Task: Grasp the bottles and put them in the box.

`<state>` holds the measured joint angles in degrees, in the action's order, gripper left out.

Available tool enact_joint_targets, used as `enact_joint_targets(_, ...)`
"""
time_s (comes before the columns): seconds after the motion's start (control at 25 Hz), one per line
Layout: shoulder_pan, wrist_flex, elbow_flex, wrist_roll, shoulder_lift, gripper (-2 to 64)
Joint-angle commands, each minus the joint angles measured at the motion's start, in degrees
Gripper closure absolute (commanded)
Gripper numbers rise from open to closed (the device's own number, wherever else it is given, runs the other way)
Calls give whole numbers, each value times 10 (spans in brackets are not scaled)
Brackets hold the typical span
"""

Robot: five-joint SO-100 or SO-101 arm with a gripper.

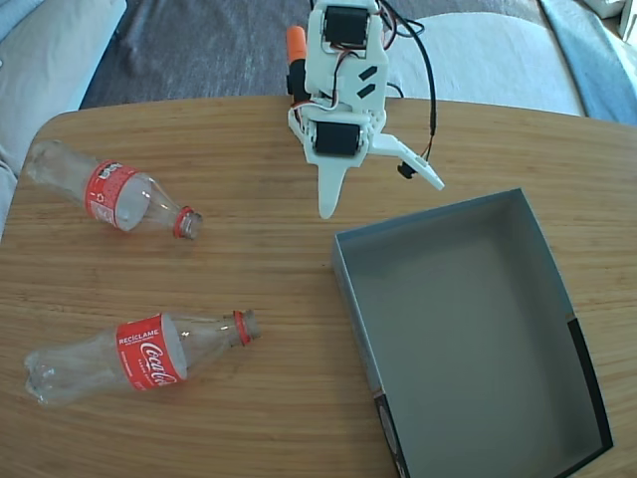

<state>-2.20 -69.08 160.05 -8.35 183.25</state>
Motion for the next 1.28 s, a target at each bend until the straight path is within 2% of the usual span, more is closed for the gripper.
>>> enact_joint_targets(0.0, -2, -13, 1, -4, 25, 619)
enact_joint_targets(0.84, -2, -13, -2, -5, 23, 619)
enact_joint_targets(1.12, -3, -2, -49, -5, -68, 618)
enact_joint_targets(1.24, -3, 35, -88, -5, -105, 618)
